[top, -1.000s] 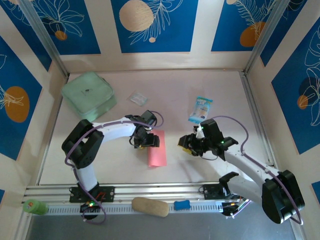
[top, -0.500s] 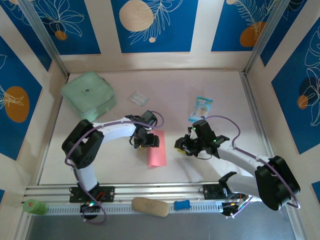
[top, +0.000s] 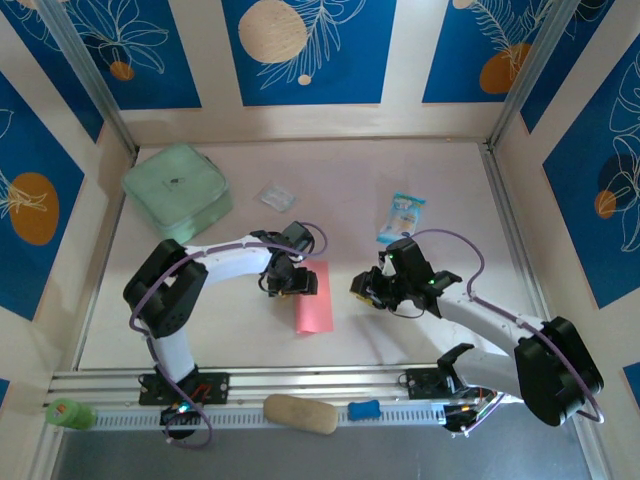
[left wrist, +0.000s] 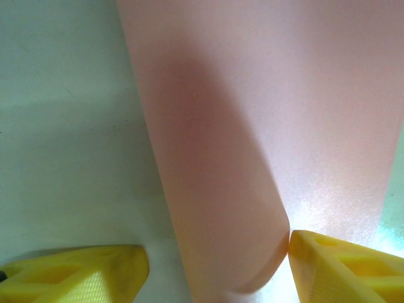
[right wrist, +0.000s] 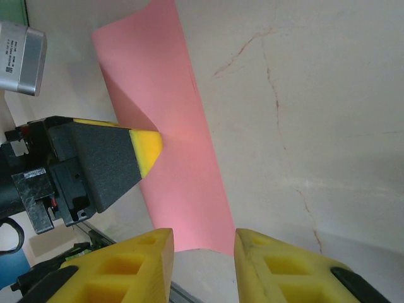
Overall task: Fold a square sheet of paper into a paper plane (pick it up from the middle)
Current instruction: Hold the square sheet of paper at the bottom-center of the table.
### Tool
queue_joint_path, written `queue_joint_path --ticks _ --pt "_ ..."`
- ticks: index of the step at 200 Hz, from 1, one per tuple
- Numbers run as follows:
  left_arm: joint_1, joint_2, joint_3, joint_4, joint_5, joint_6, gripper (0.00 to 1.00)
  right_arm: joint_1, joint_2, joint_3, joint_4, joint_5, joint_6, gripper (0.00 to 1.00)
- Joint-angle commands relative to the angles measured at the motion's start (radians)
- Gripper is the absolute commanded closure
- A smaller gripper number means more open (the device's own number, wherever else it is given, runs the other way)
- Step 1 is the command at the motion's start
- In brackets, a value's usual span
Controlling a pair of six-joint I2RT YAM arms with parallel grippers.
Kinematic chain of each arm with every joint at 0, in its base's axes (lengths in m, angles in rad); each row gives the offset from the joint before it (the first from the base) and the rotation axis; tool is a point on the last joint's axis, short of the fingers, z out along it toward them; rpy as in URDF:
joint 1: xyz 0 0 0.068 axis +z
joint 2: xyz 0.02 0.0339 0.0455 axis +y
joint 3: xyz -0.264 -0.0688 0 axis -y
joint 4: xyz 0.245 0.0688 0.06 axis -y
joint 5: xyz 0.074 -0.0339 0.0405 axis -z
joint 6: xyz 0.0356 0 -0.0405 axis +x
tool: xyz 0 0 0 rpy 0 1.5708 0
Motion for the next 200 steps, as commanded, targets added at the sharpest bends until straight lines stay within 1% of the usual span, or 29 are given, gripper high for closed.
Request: queue_joint_path --ticks 1,91,181,200 --pt "-0.001 0.089 -0.068 0.059 -0.088 0.001 0.33 -0.006 -0.025 -0.001 -0.031 0.011 0.015 0.69" --pt "0.000 0.109 -0.062 0.061 -0.073 0.003 0.30 -0.009 -0.015 -0.002 -0.025 -0.009 0.012 0.68" --pt "0.000 0.121 -0.062 0.066 -0.069 0.007 0.28 -0.002 0.005 0.004 0.000 -0.033 0.005 0.68" --pt "-0.001 0.124 -0.068 0.075 -0.063 0.005 0.28 0.007 0.027 0.008 0.029 -0.047 0.005 0.70"
